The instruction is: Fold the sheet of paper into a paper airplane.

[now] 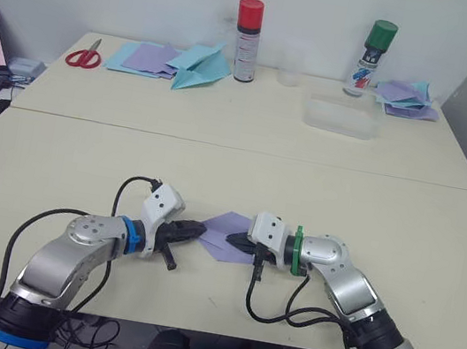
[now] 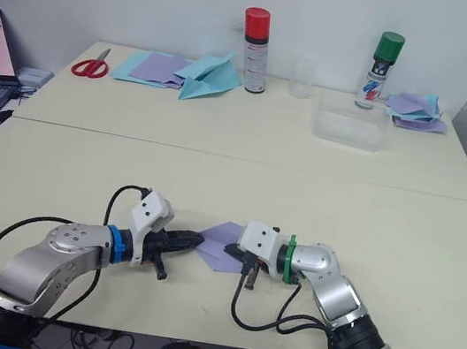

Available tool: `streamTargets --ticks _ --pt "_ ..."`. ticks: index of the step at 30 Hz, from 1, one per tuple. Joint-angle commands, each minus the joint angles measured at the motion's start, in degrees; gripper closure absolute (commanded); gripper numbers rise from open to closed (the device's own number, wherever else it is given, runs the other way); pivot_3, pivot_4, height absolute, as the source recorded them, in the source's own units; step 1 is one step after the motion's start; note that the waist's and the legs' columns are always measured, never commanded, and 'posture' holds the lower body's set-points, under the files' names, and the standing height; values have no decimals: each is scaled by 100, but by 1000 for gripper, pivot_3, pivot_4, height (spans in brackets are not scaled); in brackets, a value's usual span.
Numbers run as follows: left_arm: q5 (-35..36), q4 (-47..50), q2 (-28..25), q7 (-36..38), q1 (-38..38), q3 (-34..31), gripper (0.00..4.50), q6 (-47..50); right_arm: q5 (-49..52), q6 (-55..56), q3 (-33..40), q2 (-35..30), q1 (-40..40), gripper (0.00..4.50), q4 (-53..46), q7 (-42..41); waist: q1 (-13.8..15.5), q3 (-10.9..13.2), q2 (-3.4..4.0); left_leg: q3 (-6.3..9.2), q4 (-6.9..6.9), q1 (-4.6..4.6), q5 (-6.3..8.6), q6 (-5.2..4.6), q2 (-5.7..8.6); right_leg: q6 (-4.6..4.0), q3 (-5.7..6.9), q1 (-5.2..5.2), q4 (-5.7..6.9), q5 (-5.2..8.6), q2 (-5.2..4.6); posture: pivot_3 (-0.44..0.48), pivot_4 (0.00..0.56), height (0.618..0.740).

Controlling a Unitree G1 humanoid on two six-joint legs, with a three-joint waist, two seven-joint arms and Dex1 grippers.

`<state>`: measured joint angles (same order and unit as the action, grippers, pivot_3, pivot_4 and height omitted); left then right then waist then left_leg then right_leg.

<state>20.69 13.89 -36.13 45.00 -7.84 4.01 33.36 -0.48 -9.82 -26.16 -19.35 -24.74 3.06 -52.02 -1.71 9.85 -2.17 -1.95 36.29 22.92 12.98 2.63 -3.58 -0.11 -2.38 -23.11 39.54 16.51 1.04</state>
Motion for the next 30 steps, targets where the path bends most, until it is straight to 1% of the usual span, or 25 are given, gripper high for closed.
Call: streamTargets --ticks 1,5,9,12,15,17,21,24,27,30 --pt "-265 -413 134 -132 -36 122 4500 -201 -46 33 -52 17 -4 4459 21 -40 1 -2 -1 0 0 -1 0 0 1 0 0 0 1 0 0 0 150 740" --pt "-382 -668 273 -97 -111 237 4500 -398 -63 35 -37 28 32 4459 14 -53 0 -3 -2 0 8 -2 0 0 1 2 1 1 11 1 0 0 150 740" --pt "-231 -644 394 -17 -221 165 4500 -398 -74 38 -44 40 61 4459 5 -48 9 -3 -2 2 27 -2 0 0 2 6 1 3 26 3 0 0 150 740" --pt "-212 -590 317 70 -203 153 4500 -310 -91 59 -46 54 70 4459 33 -33 9 -3 -2 2 47 1 0 0 2 12 0 6 36 7 -1 0 150 740" --pt "-344 -676 212 102 -114 199 4500 -358 -68 56 -9 72 78 4459 39 -22 1 -3 -2 0 57 0 0 0 2 14 -3 7 38 5 -1 0 150 740" --pt "-380 -728 225 89 -104 201 4500 -405 5 36 61 130 87 4459 36 18 0 -3 -2 -1 57 -1 0 -1 1 14 -4 7 38 5 -1 0 150 740" --pt "-353 -673 258 128 -58 247 4500 -388 489 -333 457 554 14 4459 -64 222 -1 -3 -2 1 56 0 0 -1 -1 14 -2 5 41 5 1 0 150 740" --pt "-385 -622 221 163 65 299 4500 -426 803 -859 779 966 -147 4459 -52 537 -4 -3 -2 3 55 0 0 0 -4 14 -2 5 42 5 2 0 150 740" --pt "-407 -627 200 169 125 299 4500 -453 733 -1284 833 1166 -372 4459 207 811 -9 -4 0 -1 55 0 0 0 -4 14 -6 4 42 5 1 0 150 740" --pt "-427 -636 189 169 137 294 4500 -475 389 -1307 624 1140 -598 4459 570 963 -13 -5 0 -2 55 -1 0 -1 -3 13 -6 3 42 5 1 0 150 740"
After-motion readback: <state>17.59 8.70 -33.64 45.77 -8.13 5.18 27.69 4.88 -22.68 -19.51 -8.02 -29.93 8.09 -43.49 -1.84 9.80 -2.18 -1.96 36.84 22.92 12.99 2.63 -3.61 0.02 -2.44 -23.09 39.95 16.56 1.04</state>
